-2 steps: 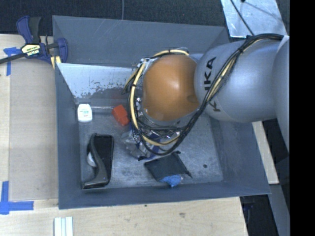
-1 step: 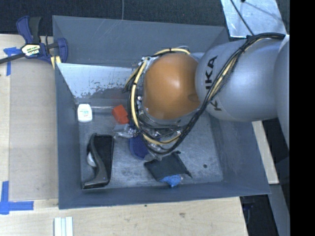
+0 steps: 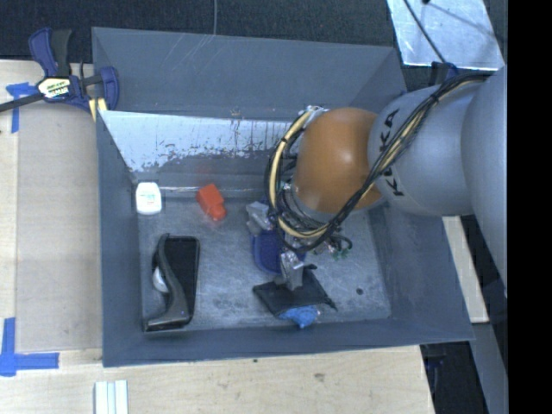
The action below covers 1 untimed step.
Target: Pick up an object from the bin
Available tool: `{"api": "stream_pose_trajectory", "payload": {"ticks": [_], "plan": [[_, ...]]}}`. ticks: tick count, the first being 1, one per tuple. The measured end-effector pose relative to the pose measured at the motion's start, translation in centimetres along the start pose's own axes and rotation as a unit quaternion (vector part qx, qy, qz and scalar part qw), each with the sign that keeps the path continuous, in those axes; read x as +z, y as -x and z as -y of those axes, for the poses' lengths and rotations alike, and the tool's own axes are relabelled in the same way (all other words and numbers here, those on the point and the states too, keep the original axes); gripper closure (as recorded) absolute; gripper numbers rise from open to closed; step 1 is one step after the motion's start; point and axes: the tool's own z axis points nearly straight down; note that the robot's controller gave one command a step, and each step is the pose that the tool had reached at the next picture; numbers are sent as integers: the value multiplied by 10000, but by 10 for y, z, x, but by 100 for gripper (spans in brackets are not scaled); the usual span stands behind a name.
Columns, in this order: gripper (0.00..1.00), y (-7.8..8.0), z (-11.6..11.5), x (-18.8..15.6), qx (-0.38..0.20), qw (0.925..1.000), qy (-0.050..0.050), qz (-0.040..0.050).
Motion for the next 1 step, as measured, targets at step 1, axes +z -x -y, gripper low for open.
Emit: {"api": "stream_pose_trajectory", "payload": {"ticks": [1], "plan": [[100, 1, -2, -2, -18, 10000, 4, 13]]}}
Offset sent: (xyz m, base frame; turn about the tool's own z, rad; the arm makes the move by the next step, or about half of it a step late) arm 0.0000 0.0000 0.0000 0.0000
